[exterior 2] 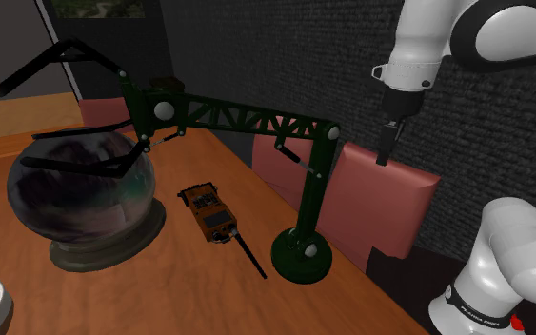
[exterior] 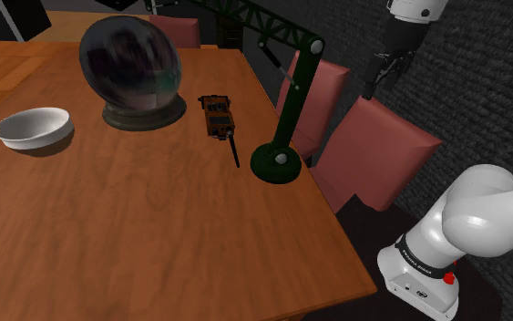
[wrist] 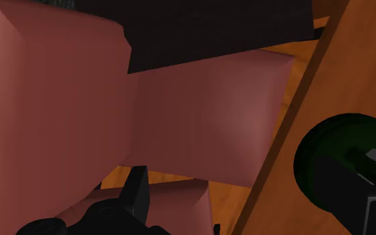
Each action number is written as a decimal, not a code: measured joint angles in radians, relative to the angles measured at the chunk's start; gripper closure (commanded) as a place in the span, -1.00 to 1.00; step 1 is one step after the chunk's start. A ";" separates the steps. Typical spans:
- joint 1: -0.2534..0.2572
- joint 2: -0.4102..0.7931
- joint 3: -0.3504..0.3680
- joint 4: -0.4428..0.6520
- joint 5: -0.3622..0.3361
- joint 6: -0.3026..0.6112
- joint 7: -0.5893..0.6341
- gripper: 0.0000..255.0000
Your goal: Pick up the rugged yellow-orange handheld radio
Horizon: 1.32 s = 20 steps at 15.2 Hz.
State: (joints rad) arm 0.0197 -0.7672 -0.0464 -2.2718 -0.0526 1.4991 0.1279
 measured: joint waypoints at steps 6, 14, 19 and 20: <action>0.007 0.083 0.066 -0.012 0.042 0.096 0.108 -1.00; 0.017 0.298 0.192 0.041 0.091 0.267 0.324 -1.00; 0.016 0.465 0.256 0.121 0.084 0.357 0.454 -1.00; 0.015 0.497 0.266 0.144 0.079 0.367 0.479 -1.00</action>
State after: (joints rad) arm 0.0349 -0.2697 0.2200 -2.1278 0.0266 1.8660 0.6064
